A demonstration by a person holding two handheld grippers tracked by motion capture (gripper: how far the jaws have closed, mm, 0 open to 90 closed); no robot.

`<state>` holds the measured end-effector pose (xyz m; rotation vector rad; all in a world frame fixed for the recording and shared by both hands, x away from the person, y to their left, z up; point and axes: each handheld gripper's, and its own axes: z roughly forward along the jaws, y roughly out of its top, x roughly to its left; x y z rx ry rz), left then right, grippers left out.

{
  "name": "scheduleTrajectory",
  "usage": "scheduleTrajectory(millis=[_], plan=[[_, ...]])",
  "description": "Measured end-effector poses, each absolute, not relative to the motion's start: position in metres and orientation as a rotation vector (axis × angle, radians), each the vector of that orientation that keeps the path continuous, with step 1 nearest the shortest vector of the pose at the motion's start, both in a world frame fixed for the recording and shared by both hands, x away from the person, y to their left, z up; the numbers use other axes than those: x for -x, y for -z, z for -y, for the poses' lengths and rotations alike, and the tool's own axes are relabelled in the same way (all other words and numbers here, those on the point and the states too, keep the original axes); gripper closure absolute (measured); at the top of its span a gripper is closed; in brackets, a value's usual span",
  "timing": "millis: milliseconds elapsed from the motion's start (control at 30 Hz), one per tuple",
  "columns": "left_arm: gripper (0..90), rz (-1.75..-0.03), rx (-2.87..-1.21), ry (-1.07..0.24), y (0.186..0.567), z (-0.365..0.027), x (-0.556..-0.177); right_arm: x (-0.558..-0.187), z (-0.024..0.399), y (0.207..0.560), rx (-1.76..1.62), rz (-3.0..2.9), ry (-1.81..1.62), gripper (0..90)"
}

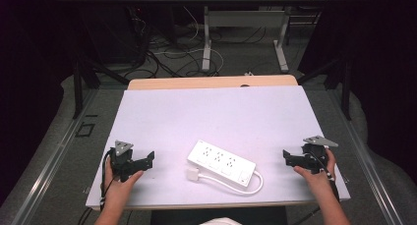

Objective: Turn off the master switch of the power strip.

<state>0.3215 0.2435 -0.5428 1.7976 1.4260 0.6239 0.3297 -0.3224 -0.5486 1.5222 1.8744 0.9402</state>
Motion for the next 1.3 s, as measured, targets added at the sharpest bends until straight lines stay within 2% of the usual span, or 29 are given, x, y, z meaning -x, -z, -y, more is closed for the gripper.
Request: scheduleTrajectory(millis=[1300], plan=[[6.5,-1.435,-1.796,-0.619,0.5429,-0.243,-0.3222,-0.332,0.3279,0.5564,-1.567,-1.882,-0.927,0.0]])
